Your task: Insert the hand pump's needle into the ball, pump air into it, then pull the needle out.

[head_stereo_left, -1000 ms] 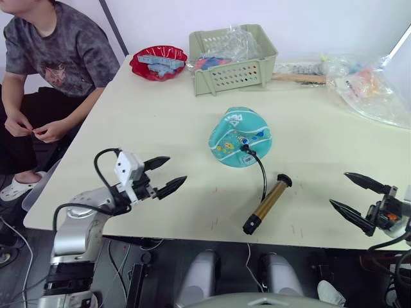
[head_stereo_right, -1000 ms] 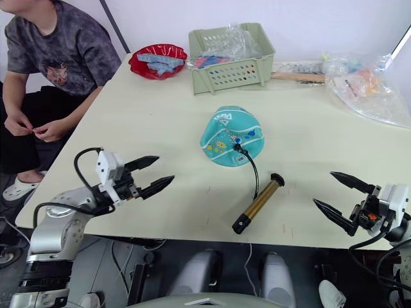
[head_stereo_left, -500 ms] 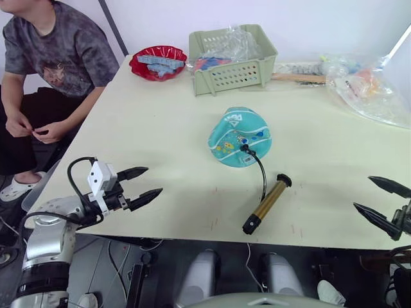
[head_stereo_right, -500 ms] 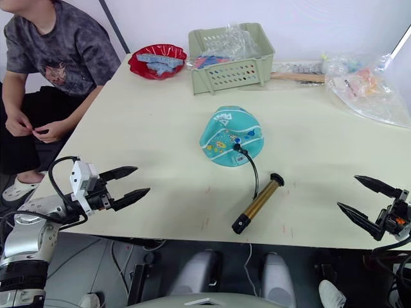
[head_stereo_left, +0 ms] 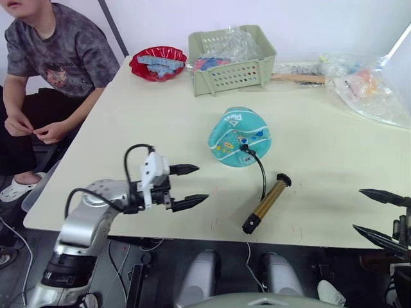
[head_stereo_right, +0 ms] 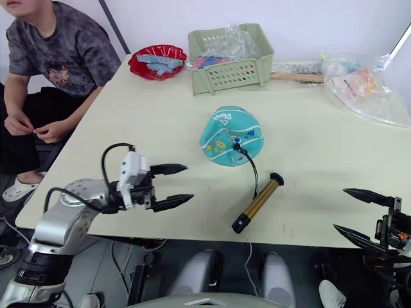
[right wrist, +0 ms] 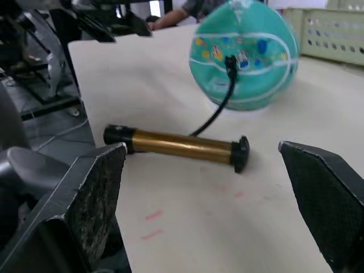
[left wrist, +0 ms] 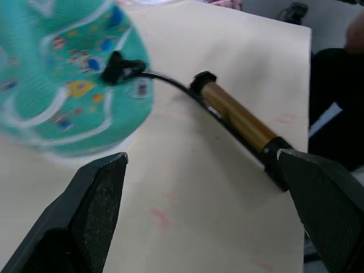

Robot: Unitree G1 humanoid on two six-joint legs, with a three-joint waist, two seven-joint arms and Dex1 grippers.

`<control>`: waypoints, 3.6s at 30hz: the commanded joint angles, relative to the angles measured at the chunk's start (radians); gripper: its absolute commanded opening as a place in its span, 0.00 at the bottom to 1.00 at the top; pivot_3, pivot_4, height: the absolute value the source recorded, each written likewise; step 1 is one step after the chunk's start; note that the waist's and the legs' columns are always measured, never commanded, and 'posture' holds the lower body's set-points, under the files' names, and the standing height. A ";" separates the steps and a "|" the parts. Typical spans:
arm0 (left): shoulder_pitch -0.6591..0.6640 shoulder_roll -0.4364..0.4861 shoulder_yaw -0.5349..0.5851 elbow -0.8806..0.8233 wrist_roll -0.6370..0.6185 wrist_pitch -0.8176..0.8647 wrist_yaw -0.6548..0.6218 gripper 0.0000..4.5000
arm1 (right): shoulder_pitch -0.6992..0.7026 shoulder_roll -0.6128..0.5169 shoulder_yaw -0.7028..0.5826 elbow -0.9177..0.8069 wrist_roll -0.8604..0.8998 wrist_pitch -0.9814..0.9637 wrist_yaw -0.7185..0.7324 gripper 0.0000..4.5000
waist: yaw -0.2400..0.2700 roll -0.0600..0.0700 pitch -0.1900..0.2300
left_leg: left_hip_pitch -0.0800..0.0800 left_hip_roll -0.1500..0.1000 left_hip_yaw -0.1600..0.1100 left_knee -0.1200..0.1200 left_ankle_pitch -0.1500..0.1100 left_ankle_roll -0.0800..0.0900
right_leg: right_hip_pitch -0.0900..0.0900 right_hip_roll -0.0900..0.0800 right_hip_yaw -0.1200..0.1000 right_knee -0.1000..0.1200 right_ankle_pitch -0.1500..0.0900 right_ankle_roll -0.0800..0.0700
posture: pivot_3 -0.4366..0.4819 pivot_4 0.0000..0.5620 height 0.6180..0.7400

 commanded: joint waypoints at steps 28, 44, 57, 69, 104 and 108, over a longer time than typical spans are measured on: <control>-0.400 -0.338 -0.550 0.014 0.211 0.633 0.366 0.99 | -0.073 0.027 0.065 -0.089 -0.015 0.000 -0.039 1.00 | -0.001 0.000 0.000 | 0.000 0.000 0.000 0.003 0.000 0.000 | 0.000 0.004 0.001 0.003 0.000 -0.001 | 0.48 0.27 1.00; -0.432 -0.410 -0.641 0.111 0.253 0.701 0.440 0.99 | -0.089 0.054 0.097 -0.075 -0.038 -0.036 -0.059 1.00 | -0.001 0.000 0.000 | 0.000 0.000 0.000 0.016 0.000 0.000 | 0.000 0.004 0.002 0.014 0.000 0.000 | 0.48 0.27 1.00; -0.418 -0.383 -0.638 0.103 0.249 0.691 0.418 0.24 | -0.099 0.061 0.111 -0.063 -0.046 -0.053 -0.065 1.00 | 0.000 0.000 0.000 | 0.000 0.000 -0.001 0.017 0.000 0.000 | 0.000 0.004 0.003 0.014 0.000 -0.001 | 0.48 0.27 1.00; -0.373 -0.344 -0.555 0.090 0.233 0.509 0.366 0.23 | -0.125 0.094 0.129 -0.093 -0.028 0.018 -0.168 1.00 | -0.001 0.000 0.000 | 0.000 0.000 -0.001 0.017 0.000 0.000 | 0.000 0.004 0.003 0.014 0.000 -0.001 | 0.48 0.27 1.00; -0.187 -0.413 -0.398 0.218 0.257 -0.051 0.252 0.23 | -0.307 0.517 0.283 -0.387 0.444 0.691 -1.244 1.00 | -0.003 0.001 0.000 | -0.004 0.003 0.003 0.015 0.000 0.000 | -0.009 0.009 0.010 0.016 0.002 -0.004 | 0.48 0.27 1.00; -0.180 -0.417 -0.404 0.214 0.262 -0.048 0.247 0.23 | -0.310 0.509 0.279 -0.386 0.445 0.694 -1.234 0.94 | -0.004 0.001 0.000 | -0.004 0.003 0.003 0.015 0.000 0.000 | -0.009 0.010 0.010 0.016 0.002 -0.004 | 0.48 0.27 1.00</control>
